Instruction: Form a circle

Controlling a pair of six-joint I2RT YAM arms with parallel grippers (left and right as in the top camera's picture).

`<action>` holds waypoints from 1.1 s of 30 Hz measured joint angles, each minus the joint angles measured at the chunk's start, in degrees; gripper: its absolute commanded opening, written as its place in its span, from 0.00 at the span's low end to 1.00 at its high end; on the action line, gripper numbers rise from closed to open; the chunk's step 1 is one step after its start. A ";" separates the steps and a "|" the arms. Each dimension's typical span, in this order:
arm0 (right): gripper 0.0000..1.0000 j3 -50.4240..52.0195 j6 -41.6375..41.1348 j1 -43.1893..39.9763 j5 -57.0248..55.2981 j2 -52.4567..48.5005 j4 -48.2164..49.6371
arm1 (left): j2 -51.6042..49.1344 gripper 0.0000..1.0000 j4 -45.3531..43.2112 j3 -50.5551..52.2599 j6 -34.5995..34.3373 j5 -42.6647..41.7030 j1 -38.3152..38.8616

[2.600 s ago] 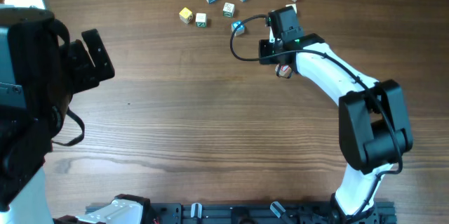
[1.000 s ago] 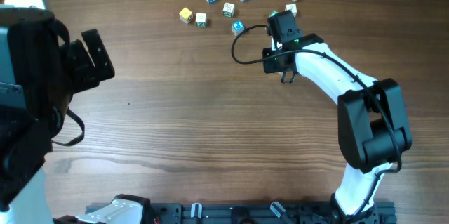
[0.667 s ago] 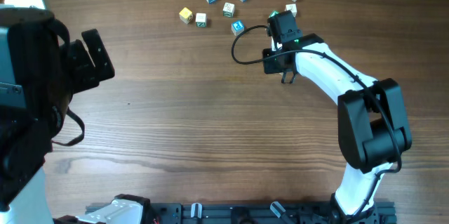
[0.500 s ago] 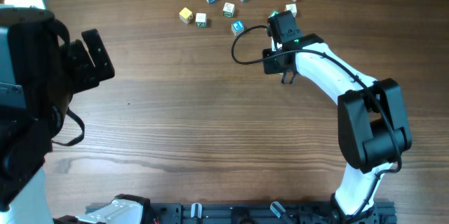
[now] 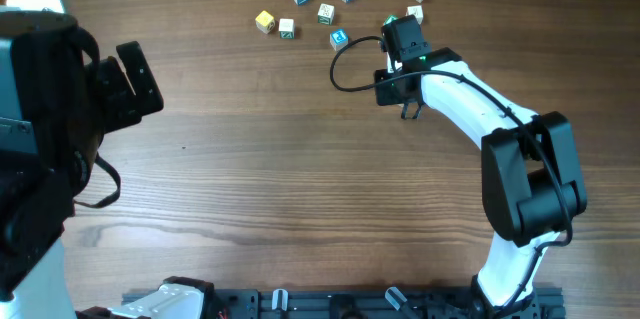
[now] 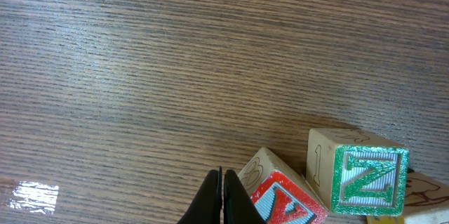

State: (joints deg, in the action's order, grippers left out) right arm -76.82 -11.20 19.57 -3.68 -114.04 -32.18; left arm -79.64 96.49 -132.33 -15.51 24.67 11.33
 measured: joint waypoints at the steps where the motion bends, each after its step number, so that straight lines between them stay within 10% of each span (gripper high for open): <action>1: 0.05 0.00 0.00 0.00 0.00 0.00 0.00 | 0.00 1.00 0.00 0.00 0.00 0.00 0.00; 33: 0.04 0.00 1.18 0.00 -0.70 0.00 5.46 | 0.00 1.00 0.00 0.00 0.00 0.02 0.00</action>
State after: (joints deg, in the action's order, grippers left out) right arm -76.82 -10.02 19.57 -4.38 -114.04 -26.72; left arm -79.64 96.49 -132.33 -15.51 24.69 11.33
